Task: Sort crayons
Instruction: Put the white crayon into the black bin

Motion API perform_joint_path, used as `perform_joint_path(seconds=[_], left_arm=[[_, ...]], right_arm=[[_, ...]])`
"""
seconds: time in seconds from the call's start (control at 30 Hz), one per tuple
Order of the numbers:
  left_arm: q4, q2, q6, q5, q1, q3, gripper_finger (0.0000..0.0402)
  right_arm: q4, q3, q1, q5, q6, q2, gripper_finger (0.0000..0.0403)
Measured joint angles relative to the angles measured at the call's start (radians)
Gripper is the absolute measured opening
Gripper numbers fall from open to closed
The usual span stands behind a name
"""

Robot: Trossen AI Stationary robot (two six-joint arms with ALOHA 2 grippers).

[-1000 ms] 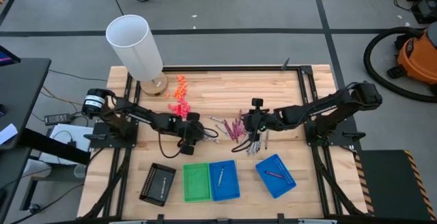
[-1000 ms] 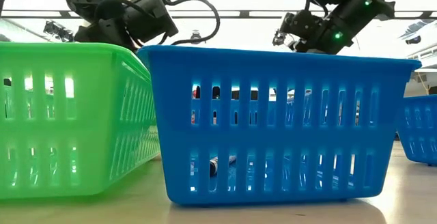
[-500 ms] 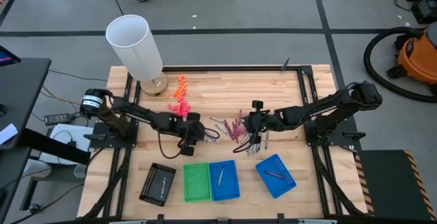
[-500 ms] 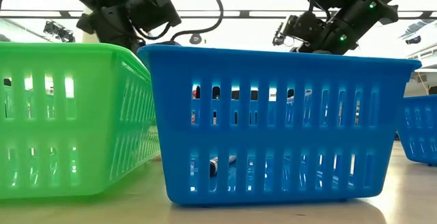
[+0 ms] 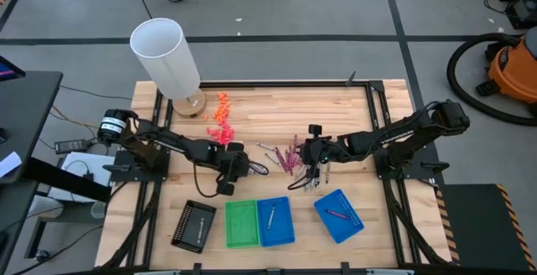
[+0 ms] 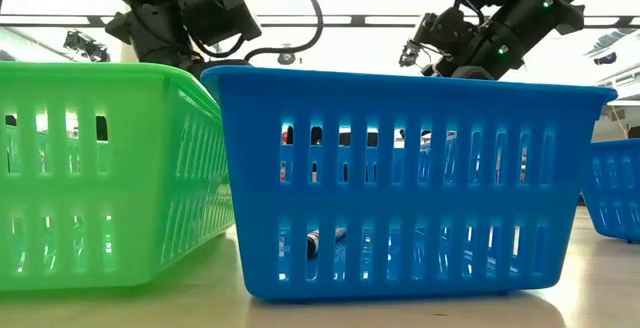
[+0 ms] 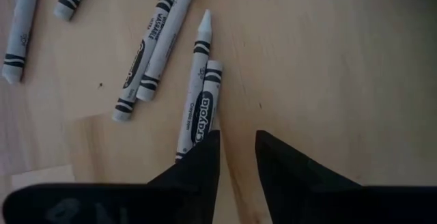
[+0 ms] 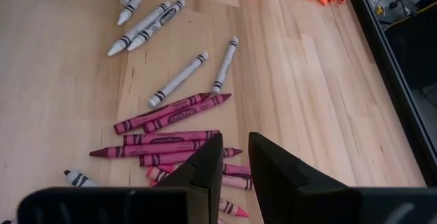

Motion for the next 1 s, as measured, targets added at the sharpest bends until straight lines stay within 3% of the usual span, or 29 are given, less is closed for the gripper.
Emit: perform_joint_path(seconds=[0.77,0.9,1.0], left_arm=[[0.026,0.029,0.026,-0.028,0.012,-0.027,0.0101],[0.021,0.029,0.014,-0.005,0.012,-0.027,0.0081],[0.016,0.029,-0.009,0.006,0.012,-0.027,0.0043]], right_arm=[[0.009,0.001,0.024,0.005,-0.007,0.0,0.0082],[0.014,0.001,0.024,0.005,-0.008,0.0,0.0082],[0.015,0.001,0.024,0.005,-0.007,0.0,0.0082]])
